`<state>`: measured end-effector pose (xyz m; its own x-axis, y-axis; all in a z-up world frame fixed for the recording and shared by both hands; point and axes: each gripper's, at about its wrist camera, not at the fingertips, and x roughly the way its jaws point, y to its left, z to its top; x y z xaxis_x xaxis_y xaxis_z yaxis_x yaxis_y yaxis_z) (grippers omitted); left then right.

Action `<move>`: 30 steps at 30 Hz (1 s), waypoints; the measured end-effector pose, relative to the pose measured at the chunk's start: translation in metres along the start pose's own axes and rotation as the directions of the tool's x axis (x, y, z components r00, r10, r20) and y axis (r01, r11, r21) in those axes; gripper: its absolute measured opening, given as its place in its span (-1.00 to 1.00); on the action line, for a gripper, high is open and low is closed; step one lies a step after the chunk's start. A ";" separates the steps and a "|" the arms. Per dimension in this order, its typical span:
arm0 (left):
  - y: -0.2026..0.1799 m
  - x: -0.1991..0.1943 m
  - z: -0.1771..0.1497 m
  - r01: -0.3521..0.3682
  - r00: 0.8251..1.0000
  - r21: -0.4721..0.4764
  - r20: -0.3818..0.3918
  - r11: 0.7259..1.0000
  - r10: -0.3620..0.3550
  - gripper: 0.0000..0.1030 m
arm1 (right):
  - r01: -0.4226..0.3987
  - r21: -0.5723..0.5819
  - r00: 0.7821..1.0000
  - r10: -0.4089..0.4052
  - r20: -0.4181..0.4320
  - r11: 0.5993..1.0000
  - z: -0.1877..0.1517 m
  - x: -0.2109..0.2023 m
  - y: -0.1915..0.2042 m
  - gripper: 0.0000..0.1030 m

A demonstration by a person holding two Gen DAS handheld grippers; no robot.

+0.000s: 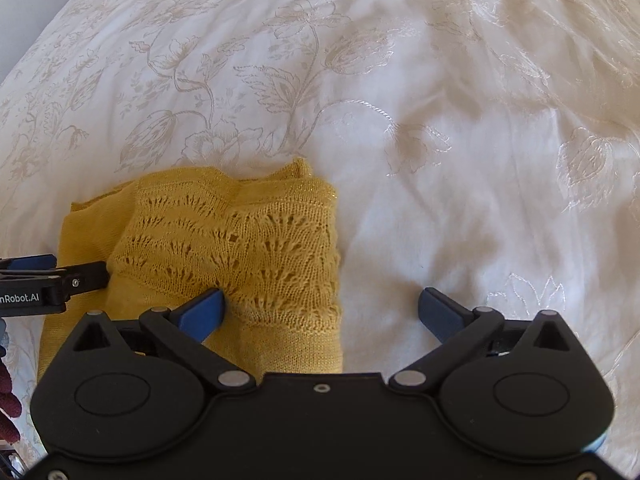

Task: Fold small clothes

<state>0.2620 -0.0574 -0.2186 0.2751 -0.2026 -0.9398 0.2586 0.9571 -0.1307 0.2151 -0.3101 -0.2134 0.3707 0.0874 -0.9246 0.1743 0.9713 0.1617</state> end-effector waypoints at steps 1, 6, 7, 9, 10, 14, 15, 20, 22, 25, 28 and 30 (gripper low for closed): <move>0.002 -0.001 0.001 0.014 1.000 0.000 -0.004 1.000 -0.014 1.00 | 0.002 0.000 1.000 -0.002 0.004 1.000 -0.001 -0.002 0.000 0.99; 0.015 -0.017 0.001 0.048 0.999 -0.012 0.022 0.999 -0.048 1.00 | 0.028 0.010 0.995 -0.029 0.098 1.000 -0.004 -0.031 0.005 0.99; 0.016 -0.023 -0.001 0.038 0.999 -0.007 0.037 0.999 -0.038 1.00 | 0.024 0.020 0.992 -0.027 0.125 1.000 -0.007 -0.039 0.005 0.99; 0.017 -0.038 -0.005 0.001 0.998 0.002 0.061 1.000 -0.001 1.00 | 0.009 0.040 0.983 -0.016 0.181 0.999 -0.013 -0.058 0.006 0.99; 0.018 -0.046 -0.008 -0.009 0.997 0.004 0.079 1.000 0.009 1.00 | 0.002 0.043 0.980 -0.011 0.200 0.999 -0.016 -0.066 0.007 0.99; 0.018 -0.084 -0.021 -0.012 0.986 -0.010 0.164 1.000 0.013 0.99 | -0.039 0.045 0.966 0.026 0.257 0.998 -0.029 -0.091 0.010 0.99; 0.016 -0.096 -0.026 -0.014 0.981 -0.010 0.191 1.000 0.016 0.99 | -0.057 0.037 0.961 0.045 0.273 0.998 -0.034 -0.099 0.011 0.99; -0.007 -0.157 -0.053 -0.059 0.935 -0.015 0.349 0.998 0.061 0.99 | -0.093 -0.052 0.938 0.105 0.332 0.994 -0.057 -0.134 0.020 0.99; -0.022 -0.180 -0.065 -0.091 0.907 -0.032 0.409 0.995 0.096 0.99 | -0.100 -0.094 0.926 0.127 0.355 0.991 -0.067 -0.148 0.024 0.99; -0.042 -0.208 -0.081 -0.115 0.866 -0.076 0.481 0.990 0.138 0.99 | -0.122 -0.172 0.900 0.182 0.396 0.978 -0.084 -0.173 0.024 0.99; -0.056 -0.227 -0.098 -0.130 0.845 -0.131 0.504 0.983 0.179 0.99 | -0.099 -0.201 0.895 0.176 0.409 0.974 -0.096 -0.190 0.024 0.99; -0.063 -0.232 -0.106 -0.131 0.848 -0.161 0.493 0.978 0.195 0.99 | -0.062 -0.201 0.899 0.142 0.414 0.978 -0.107 -0.199 0.024 0.99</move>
<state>0.0839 -0.0488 -0.0258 0.7401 -0.0873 -0.6668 0.0677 0.9962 -0.0552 0.0479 -0.2802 -0.0619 0.7359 0.1254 -0.6654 -0.0360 0.9886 0.1464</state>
